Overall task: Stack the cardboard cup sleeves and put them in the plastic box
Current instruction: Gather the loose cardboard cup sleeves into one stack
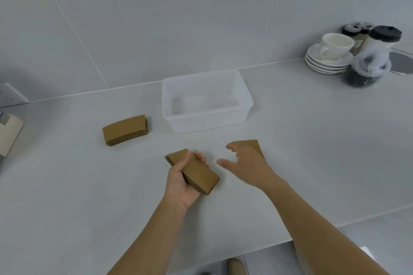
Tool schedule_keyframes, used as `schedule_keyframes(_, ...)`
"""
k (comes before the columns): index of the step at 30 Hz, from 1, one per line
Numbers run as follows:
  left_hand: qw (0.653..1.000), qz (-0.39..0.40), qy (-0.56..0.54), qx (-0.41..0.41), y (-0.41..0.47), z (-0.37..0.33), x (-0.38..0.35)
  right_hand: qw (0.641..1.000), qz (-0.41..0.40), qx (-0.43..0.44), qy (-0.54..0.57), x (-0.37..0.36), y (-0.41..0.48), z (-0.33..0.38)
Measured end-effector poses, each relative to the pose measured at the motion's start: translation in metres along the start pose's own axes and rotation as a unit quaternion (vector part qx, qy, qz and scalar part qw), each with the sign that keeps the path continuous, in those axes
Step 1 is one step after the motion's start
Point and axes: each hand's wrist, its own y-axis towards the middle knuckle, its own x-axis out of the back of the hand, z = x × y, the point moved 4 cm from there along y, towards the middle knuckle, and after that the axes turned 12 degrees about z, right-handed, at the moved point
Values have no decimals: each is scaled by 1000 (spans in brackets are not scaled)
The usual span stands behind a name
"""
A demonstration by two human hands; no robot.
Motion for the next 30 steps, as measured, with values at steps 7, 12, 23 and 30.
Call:
schedule_keyframes(7, 999, -16, 10, 27, 3, 12, -2, 977, -129, -142, -95, 10, -1, -41)
schedule_keyframes(12, 999, -13, 22, 27, 4, 14, -3, 968, -128, -170, -131, -8, -4, -59)
schedule_keyframes(23, 999, -25, -3, 26, 4, 11, 0, 973, -120, -142, -137, -6, -1, -53)
schedule_keyframes(30, 999, -27, -25, 14, -1, 1, 1, 995, -48, -36, 74, -5, 1, -6)
